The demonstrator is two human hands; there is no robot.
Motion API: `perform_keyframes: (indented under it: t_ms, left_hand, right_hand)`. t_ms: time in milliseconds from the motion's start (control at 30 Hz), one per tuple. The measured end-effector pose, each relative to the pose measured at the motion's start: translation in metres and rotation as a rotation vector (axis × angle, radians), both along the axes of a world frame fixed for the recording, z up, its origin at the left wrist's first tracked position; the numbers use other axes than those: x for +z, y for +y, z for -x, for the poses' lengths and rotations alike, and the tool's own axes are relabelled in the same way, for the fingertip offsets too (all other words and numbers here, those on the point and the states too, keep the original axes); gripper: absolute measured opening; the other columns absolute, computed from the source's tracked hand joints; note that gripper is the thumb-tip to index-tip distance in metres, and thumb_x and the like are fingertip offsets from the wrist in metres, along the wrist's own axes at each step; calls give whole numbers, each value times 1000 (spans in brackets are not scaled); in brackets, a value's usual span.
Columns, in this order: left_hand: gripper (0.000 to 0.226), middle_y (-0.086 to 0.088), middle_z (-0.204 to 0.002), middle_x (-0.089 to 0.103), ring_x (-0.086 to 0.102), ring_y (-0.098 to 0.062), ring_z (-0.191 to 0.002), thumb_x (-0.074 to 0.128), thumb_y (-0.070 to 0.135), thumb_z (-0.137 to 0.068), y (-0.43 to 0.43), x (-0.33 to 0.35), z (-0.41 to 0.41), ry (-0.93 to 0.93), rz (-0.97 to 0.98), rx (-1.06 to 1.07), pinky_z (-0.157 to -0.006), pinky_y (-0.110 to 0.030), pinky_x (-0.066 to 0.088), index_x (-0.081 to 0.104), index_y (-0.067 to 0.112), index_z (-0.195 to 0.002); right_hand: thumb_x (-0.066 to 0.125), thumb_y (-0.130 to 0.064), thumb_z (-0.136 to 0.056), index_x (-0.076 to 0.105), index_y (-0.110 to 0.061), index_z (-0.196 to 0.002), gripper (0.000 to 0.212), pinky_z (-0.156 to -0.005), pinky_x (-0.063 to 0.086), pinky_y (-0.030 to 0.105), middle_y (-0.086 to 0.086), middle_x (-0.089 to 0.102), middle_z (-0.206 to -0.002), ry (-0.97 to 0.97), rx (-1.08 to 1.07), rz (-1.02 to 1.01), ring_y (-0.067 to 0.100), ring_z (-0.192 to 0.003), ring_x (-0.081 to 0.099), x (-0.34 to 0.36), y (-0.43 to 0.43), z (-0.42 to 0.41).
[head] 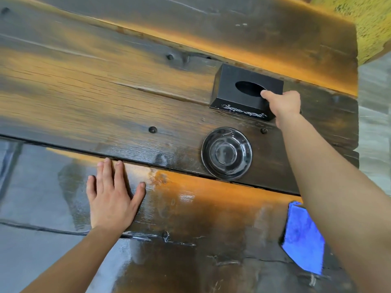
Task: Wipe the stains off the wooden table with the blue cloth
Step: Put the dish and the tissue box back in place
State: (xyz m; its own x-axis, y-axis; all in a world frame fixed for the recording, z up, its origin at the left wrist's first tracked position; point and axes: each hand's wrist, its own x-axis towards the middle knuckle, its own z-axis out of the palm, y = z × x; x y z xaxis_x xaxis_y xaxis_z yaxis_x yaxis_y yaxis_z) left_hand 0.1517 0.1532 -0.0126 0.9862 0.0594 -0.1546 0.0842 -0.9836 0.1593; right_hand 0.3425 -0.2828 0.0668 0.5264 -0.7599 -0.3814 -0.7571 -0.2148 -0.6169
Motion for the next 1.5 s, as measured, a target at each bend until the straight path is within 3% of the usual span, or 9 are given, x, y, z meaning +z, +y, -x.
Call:
perform_keyframes:
  t_ms: [133, 200, 300, 633, 733, 833, 933, 1133, 1500]
  left_hand:
    - [87, -17, -171, 21, 12, -30, -161, 41, 66, -92, 0, 0, 0, 20, -5, 4, -127, -51, 7, 31, 12, -160]
    - [87, -17, -171, 21, 11, -30, -161, 40, 66, -93, 1, 0, 0, 24, -8, -1, -127, -52, 8, 30, 12, -160]
    - [88, -17, -171, 22, 12, -30, -161, 40, 67, -93, 1, 0, 1, 26, -14, -5, -127, -52, 8, 30, 12, -161]
    - [89, -16, -172, 20, 9, -29, -162, 37, 69, -96, 1, 1, -2, 54, -38, -21, -128, -53, 7, 24, 11, -163]
    - [88, -15, -173, 17, 8, -29, -162, 40, 68, -98, 1, 2, -2, 61, -28, -19, -129, -53, 7, 22, 12, -163]
    - [90, -15, -174, 15, 6, -28, -162, 39, 68, -98, 1, 2, -2, 68, -38, -24, -129, -53, 6, 19, 10, -165]
    - [95, -15, -174, 13, 5, -27, -163, 32, 70, -99, 2, 0, -1, 72, -68, -29, -130, -52, 7, 14, 5, -165]
    - [96, -16, -174, 13, 6, -28, -162, 29, 69, -99, 3, -2, -1, 74, -96, -41, -129, -53, 8, 12, 1, -165]
    - [96, -16, -174, 11, 4, -28, -163, 25, 70, -99, 4, -3, 0, 83, -102, -42, -129, -53, 9, 9, 2, -165]
  right_hand:
    - [86, -44, -74, 64, -2, -113, 62, -81, 52, 35, 10, 69, -117, 35, -29, 49, 31, -103, 66, -1, -3, -4]
    - [86, -44, -73, 63, -5, -96, 51, -74, 52, 34, 8, 68, -101, 23, -21, 71, 29, -91, 65, 0, -2, -2]
    - [85, -43, -75, 37, -16, -63, 56, -57, 38, 31, 1, 46, -66, 26, -21, 122, 24, -61, 44, 4, 5, 4]
    - [80, -42, -73, 33, -19, -49, 57, -50, 31, 29, -6, 35, -47, -159, 57, 89, 18, -45, 33, 32, 88, 17]
    - [79, -43, -68, 36, -19, -48, 54, -49, 32, 29, -5, 38, -45, -148, 104, 52, 18, -45, 37, 36, 134, 31]
    - [77, -49, -65, 50, -16, -51, 45, -51, 37, 30, -2, 55, -52, -96, 161, 38, 23, -52, 53, 30, 176, 49]
    - [75, -54, -66, 67, -11, -67, 44, -55, 53, 34, 3, 70, -68, -33, 210, 33, 26, -63, 66, 20, 208, 64]
    - [76, -49, -79, 67, -6, -78, 45, -47, 38, 25, 0, 60, -63, 46, 247, 66, 13, -52, 51, 7, 233, 84]
    - [73, -58, -81, 65, -10, -82, 49, -50, 38, 27, -2, 57, -64, 111, 240, 92, 12, -56, 51, -4, 244, 97]
